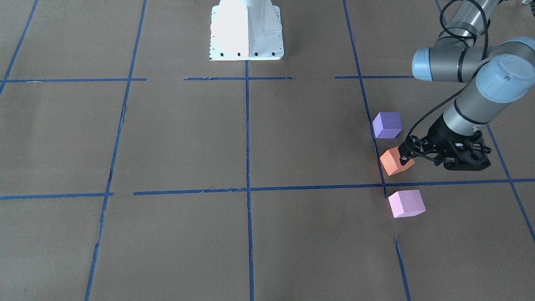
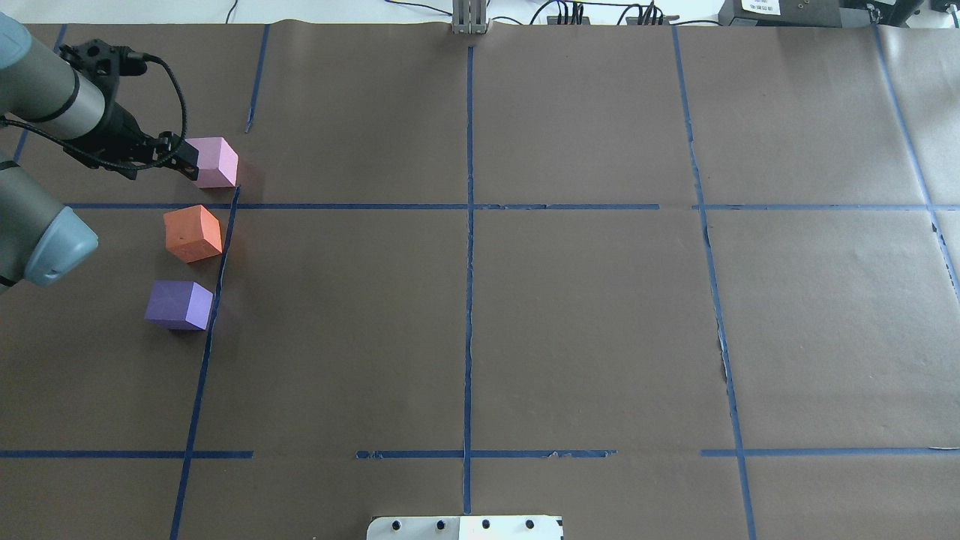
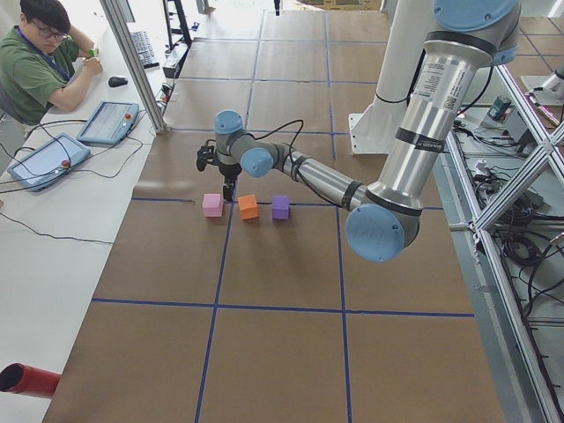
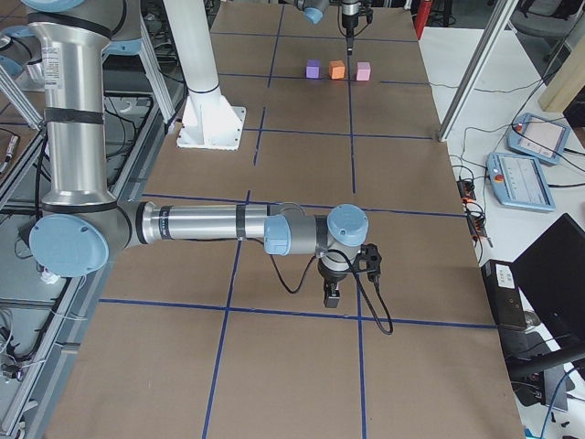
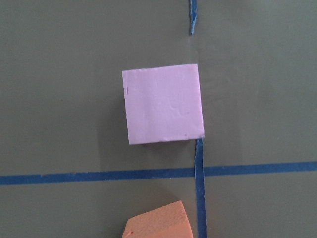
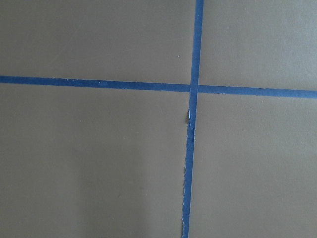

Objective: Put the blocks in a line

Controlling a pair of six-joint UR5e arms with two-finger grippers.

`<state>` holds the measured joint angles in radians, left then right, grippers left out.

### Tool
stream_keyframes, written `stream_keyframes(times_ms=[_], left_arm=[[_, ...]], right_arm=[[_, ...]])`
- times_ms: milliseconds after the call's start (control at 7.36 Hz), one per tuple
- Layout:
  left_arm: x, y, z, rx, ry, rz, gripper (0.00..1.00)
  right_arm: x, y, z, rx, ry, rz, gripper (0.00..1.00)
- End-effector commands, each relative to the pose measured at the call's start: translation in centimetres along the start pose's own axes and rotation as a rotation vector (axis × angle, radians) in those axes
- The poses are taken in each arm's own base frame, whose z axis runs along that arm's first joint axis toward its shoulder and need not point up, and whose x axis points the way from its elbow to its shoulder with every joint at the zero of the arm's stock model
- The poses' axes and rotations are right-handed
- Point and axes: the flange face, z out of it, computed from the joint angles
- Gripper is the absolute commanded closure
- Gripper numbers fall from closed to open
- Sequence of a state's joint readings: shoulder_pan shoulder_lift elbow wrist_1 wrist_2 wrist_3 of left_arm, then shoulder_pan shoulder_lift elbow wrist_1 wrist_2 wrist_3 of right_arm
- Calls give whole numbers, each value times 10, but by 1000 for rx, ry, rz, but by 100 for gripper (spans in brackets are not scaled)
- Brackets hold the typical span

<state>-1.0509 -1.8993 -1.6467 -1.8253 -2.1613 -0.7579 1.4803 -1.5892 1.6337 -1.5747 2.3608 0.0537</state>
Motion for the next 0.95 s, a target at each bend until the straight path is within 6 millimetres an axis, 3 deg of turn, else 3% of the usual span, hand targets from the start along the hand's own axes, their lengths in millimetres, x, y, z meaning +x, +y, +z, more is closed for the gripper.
stream_keyframes(times_ms=[0,136,407,543,815], left_arm=[[-66,-20,-49,43,12,65,0],[-127,-2,-49,15,6,63,0],[-248,-7,-58,-1,-46,106,0],[-285,9,-61,-14,-62,98,0],[-318,30,-53,-42,-78,44,0]], right_arm=[[0,0,0,1,0,-1,0],[0,0,0,1,0,-1,0],[0,0,0,1,0,-1,0],[0,0,0,1,0,-1,0],[0,0,0,1,0,-1,0]])
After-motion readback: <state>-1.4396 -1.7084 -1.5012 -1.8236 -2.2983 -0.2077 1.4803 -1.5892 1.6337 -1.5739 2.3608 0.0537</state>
